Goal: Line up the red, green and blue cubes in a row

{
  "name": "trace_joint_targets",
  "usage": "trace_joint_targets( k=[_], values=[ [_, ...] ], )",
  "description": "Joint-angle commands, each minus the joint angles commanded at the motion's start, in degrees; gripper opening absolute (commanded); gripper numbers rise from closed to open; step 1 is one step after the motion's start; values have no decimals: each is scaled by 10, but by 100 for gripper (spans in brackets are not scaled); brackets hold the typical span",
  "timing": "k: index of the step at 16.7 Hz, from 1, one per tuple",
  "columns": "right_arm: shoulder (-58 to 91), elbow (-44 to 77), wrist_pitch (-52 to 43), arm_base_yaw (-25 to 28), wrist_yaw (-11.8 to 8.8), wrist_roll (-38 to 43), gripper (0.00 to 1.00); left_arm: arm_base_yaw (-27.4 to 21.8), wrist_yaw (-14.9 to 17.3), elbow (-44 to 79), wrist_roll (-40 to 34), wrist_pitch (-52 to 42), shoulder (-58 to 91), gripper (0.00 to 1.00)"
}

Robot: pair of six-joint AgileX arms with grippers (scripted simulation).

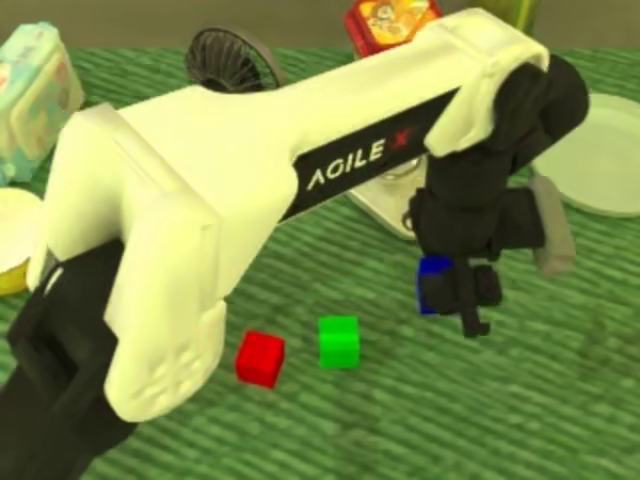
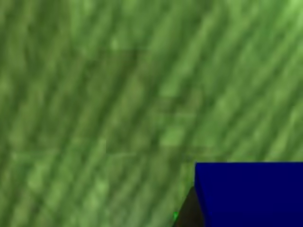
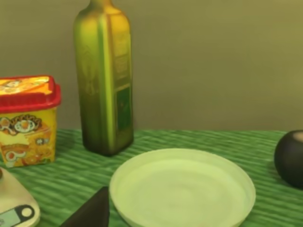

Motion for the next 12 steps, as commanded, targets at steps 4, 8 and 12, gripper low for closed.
trace_joint_targets(
  k=[4,8,12],
  values=[
    [0,0,0,0,0,0,100,0,0,1,1,0,-1,0],
    [0,0,0,0,0,0,100,1,-1,-39,0,43,4,0],
    [0,0,0,0,0,0,100,-1,0,-113,2,131,17,0]
  ],
)
